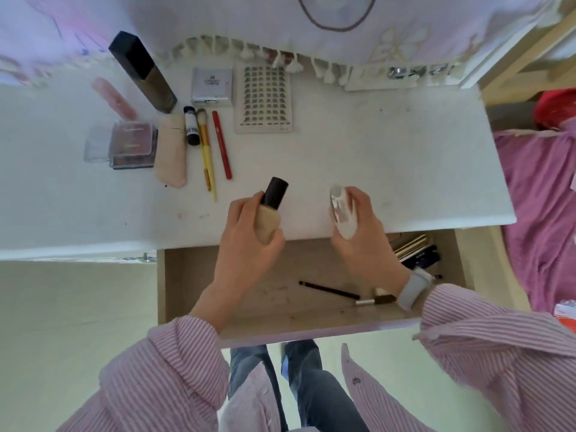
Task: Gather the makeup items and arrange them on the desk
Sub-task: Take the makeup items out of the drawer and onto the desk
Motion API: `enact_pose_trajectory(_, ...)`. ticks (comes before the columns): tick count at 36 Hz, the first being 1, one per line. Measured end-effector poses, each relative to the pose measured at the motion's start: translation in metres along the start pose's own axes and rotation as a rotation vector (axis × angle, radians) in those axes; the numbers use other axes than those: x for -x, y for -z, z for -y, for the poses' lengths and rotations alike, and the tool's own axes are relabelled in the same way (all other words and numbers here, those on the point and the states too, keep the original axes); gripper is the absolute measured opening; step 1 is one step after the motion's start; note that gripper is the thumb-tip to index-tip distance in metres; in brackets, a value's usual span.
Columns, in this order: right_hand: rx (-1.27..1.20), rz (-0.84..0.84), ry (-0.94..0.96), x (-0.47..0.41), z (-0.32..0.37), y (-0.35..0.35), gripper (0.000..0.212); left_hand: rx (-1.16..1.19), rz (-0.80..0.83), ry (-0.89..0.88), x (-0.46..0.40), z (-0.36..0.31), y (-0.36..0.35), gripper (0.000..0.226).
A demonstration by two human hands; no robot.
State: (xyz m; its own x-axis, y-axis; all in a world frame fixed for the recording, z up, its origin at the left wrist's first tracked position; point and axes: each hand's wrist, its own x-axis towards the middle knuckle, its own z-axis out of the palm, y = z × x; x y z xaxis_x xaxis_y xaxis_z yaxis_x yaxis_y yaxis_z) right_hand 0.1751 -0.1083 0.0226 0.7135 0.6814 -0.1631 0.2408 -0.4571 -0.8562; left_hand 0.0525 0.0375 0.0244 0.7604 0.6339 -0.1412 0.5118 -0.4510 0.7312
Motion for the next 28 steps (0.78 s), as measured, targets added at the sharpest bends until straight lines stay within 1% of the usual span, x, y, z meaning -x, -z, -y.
enact_pose_trajectory(3, -0.017, -0.118, -0.066, -0.036, 0.013, -0.006, 0.058, 0.012, -0.050, 0.057, -0.032, -0.015, -0.006, 0.065)
enact_pose_trajectory(5, -0.003, -0.154, -0.091, -0.059, 0.021, -0.012, 0.059, 0.021, -0.068, 0.079, -0.052, -0.018, -0.011, 0.066)
enact_pose_trajectory(8, -0.033, -0.143, -0.164, -0.087, 0.030, -0.019, 0.061, 0.015, -0.090, 0.078, -0.074, -0.018, -0.018, 0.066)
enact_pose_trajectory(13, -0.068, -0.096, -0.211, -0.112, 0.039, -0.031, 0.057, -0.079, -0.144, 0.060, -0.090, -0.016, -0.021, 0.059)
enact_pose_trajectory(16, -0.127, -0.101, -0.248, -0.116, 0.040, -0.028, 0.063, -0.077, -0.154, 0.054, -0.087, -0.014, -0.017, 0.056)
enact_pose_trajectory(17, -0.112, -0.106, -0.252, -0.116, 0.038, -0.026, 0.066, -0.084, -0.154, 0.045, -0.084, -0.013, -0.016, 0.055)
enact_pose_trajectory(19, -0.010, -0.118, -0.264, -0.114, 0.033, -0.020, 0.073, -0.155, -0.148, 0.012, -0.077, -0.010, -0.015, 0.056)
enact_pose_trajectory(21, 0.114, -0.120, -0.267, -0.108, 0.028, -0.016, 0.077, -0.284, -0.113, -0.051, -0.069, -0.005, -0.016, 0.062)
enact_pose_trajectory(23, 0.212, -0.104, -0.243, -0.103, 0.025, -0.015, 0.080, -0.427, -0.024, -0.165, -0.062, 0.000, -0.018, 0.074)
enact_pose_trajectory(25, 0.261, -0.077, -0.226, -0.101, 0.023, -0.014, 0.080, -0.517, 0.076, -0.256, -0.056, 0.008, -0.023, 0.084)
enact_pose_trajectory(26, 0.272, -0.059, -0.220, -0.101, 0.023, -0.014, 0.078, -0.542, 0.101, -0.295, -0.055, 0.012, -0.025, 0.085)
enact_pose_trajectory(28, 0.276, -0.013, -0.197, -0.100, 0.024, -0.014, 0.071, -0.555, 0.125, -0.364, -0.057, 0.020, -0.028, 0.077)
